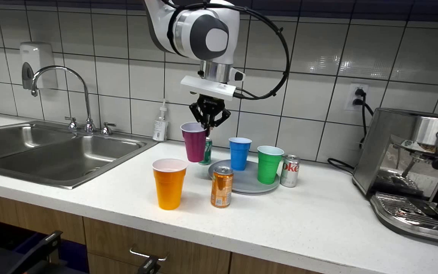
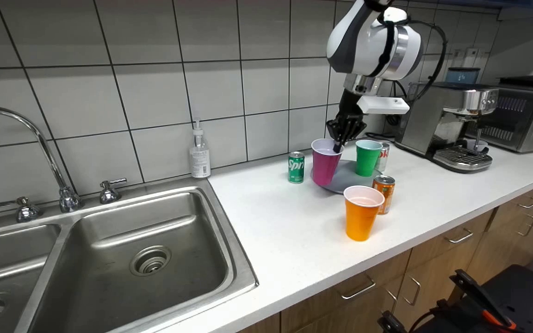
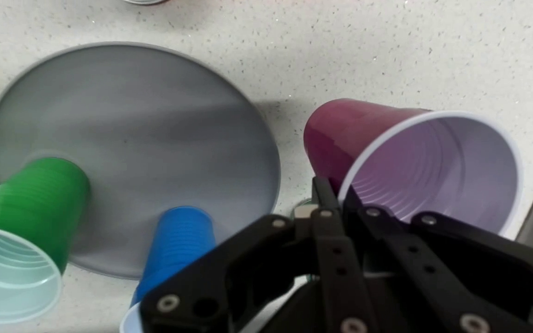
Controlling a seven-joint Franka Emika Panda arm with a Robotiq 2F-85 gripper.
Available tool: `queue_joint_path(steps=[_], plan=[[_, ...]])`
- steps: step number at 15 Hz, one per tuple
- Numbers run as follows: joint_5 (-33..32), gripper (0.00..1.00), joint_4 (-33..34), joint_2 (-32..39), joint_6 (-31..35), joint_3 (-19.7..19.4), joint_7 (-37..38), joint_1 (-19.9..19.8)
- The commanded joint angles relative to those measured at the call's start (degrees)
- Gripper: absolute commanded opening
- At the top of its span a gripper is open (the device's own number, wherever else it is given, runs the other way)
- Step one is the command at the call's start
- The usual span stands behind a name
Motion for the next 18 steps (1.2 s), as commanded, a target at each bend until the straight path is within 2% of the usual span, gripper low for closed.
queue_joint_path(steps=[1,7,18], plan=[[-1.8,0.01,4.51,3.77,-1.37,-0.12,5.81,-0.71],[-3.08,0.01,9.31,9.02,-1.28,-0.5,13.17,-0.88],[-3.42,0.01,16.04,14.53,-2.72,-1.39,20.48,-2.29]])
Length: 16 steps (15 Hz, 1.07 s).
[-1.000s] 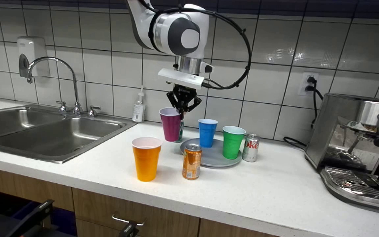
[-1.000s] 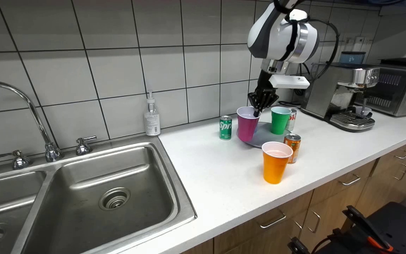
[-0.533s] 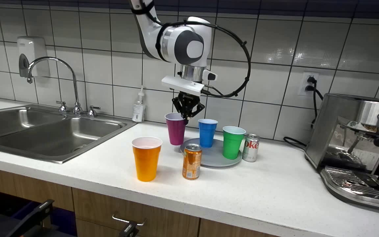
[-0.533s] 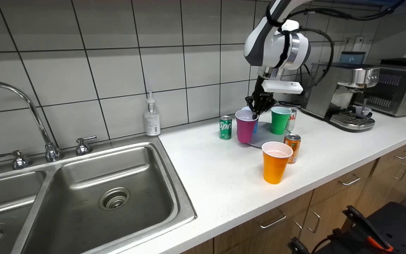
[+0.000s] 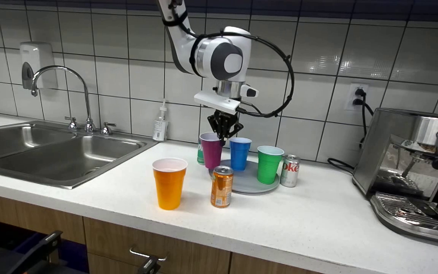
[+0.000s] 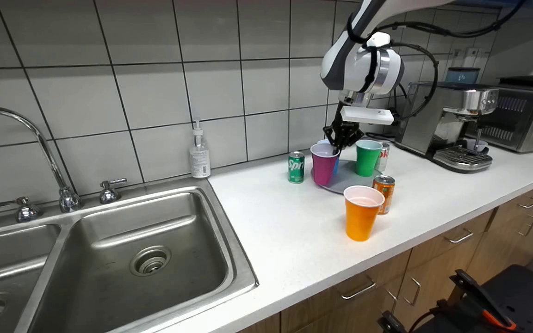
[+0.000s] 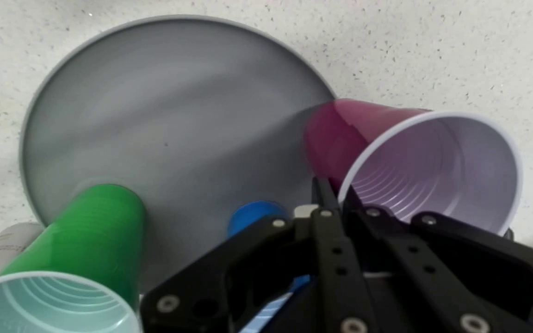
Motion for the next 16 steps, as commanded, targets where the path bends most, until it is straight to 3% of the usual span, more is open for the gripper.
queue_joint_path(steps=[1,16], plan=[[-1.59,0.01,3.24,1.57,-2.47,-0.28,3.42,-1.17],[-1.3,0.01,3.55,2.76,-3.59,-1.02,7.78,-1.98]])
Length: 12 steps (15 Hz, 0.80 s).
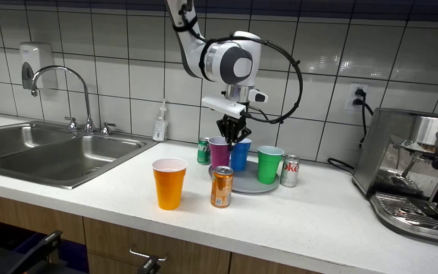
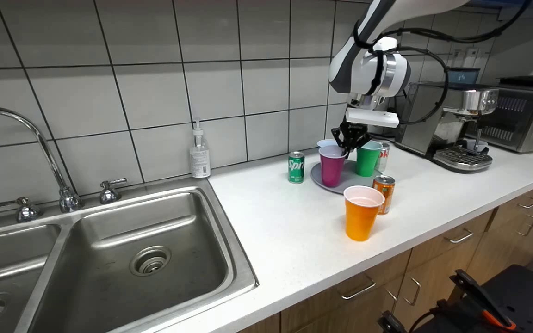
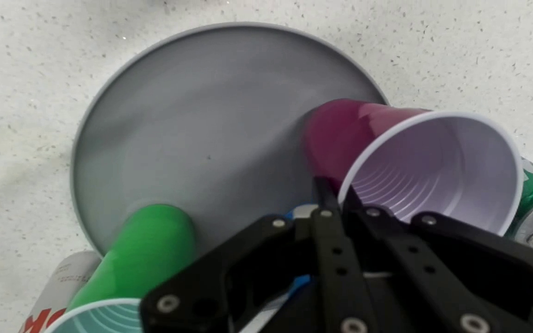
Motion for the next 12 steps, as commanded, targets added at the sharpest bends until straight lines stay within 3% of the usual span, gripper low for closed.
queue_joint_path(steps=[1,9,10,11,12], plan=[[-1.02,0.01,2.01,0.92,-2.73,0.26,2.22,-0.61],[-1.59,0.01,2.12,1.4,-2.93,-0.09,3.06,-0.38],[-1.57,0.3,2.23,1.33,-3.54,-0.09,3.14,-0.43],[-1.64,0.31,2.21,1.26,-3.65,-0.14,3.2,-0.38],[-1.8,0.38,2.15,1.07,-3.95,-0.18,3.18,-0.3]])
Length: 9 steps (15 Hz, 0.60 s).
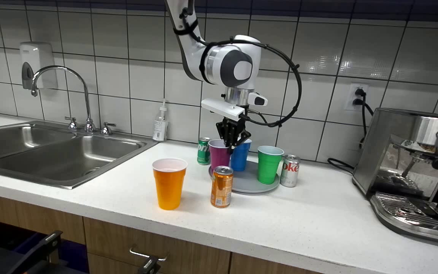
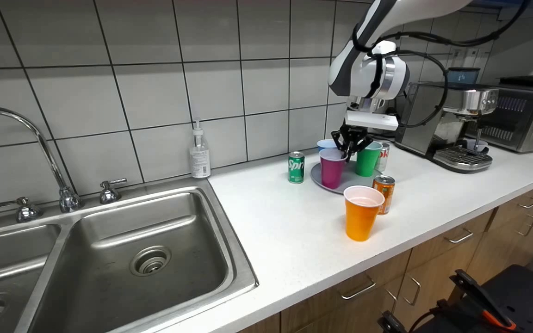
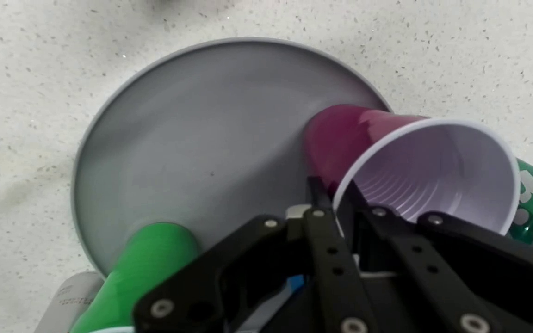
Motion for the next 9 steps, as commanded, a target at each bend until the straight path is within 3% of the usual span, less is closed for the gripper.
queue_joint_path(steps=[1,8,9], plan=[[-1.81,0.44,1.7,-0.06,-3.2,-0.04,1.76,-0.3],[-3.85,0.97,-0.01,-3.47,-3.8,0.26,-1.07,-0.45],[-4.32,1.0,-0.66,-4.4,-3.67,0.3,-1.51,-0.45]])
